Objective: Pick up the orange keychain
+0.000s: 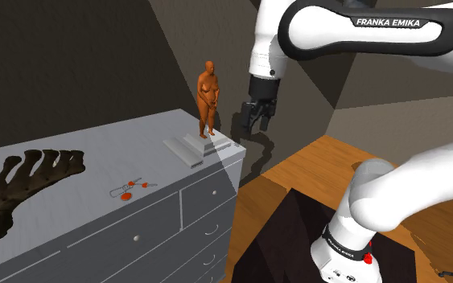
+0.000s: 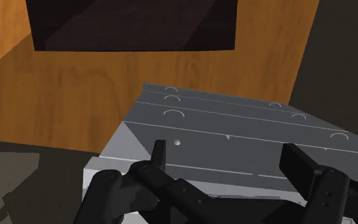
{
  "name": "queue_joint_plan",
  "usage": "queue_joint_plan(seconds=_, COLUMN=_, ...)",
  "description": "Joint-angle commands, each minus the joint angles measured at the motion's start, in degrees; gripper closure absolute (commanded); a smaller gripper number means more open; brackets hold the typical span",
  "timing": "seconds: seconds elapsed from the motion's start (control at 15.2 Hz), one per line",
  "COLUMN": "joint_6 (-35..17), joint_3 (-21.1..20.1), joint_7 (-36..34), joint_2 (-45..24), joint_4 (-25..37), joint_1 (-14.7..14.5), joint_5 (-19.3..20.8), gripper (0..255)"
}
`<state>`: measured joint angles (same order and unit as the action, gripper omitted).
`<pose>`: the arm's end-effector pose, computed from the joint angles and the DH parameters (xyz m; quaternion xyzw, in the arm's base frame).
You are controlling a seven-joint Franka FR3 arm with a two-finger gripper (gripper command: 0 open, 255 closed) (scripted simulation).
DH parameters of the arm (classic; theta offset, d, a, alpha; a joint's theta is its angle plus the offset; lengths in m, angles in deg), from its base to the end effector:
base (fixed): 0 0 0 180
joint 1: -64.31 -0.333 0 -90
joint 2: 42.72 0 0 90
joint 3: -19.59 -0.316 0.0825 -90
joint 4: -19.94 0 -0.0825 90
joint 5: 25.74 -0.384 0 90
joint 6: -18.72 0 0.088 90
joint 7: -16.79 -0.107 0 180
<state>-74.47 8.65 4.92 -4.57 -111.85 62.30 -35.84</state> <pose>0.3330 0.1103 0.5774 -0.9994 0.0167 0.0135 0.0271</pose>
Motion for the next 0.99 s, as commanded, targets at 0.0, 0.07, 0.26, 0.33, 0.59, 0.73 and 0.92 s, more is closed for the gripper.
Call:
queue_joint_plan(seconds=0.0, joint_6=-2.2, joint_3=-2.9, joint_7=-3.9, joint_2=-2.5, joint_4=0.8, joint_1=-0.2, joint_5=-1.2, gripper=0)
queue_joint_plan(seconds=0.07, joint_6=-3.4, joint_3=-4.2, joint_7=-5.7, joint_2=-3.9, joint_4=1.3, joint_1=-0.1, joint_5=-1.5, gripper=0)
queue_joint_plan(seconds=0.26, joint_6=-6.7, joint_3=-8.0, joint_7=-11.0, joint_2=-8.7, joint_4=3.3, joint_1=0.1, joint_5=-2.1, gripper=0)
queue_joint_plan(seconds=0.33, joint_6=-7.8, joint_3=-9.3, joint_7=-12.8, joint_2=-10.5, joint_4=4.1, joint_1=0.2, joint_5=-2.1, gripper=0)
queue_joint_plan(seconds=0.59, joint_6=-11.8, joint_3=-14.2, joint_7=-20.3, joint_2=-18.1, joint_4=8.3, joint_1=0.9, joint_5=-0.9, gripper=0)
queue_joint_plan(seconds=0.73, joint_6=-13.5, joint_3=-16.5, joint_7=-24.4, joint_2=-22.4, joint_4=10.9, joint_1=1.2, joint_5=0.4, gripper=0)
queue_joint_plan(seconds=0.92, joint_6=-15.7, joint_3=-19.7, joint_7=-30.8, joint_2=-29.4, joint_4=15.4, joint_1=1.4, joint_5=3.6, gripper=0)
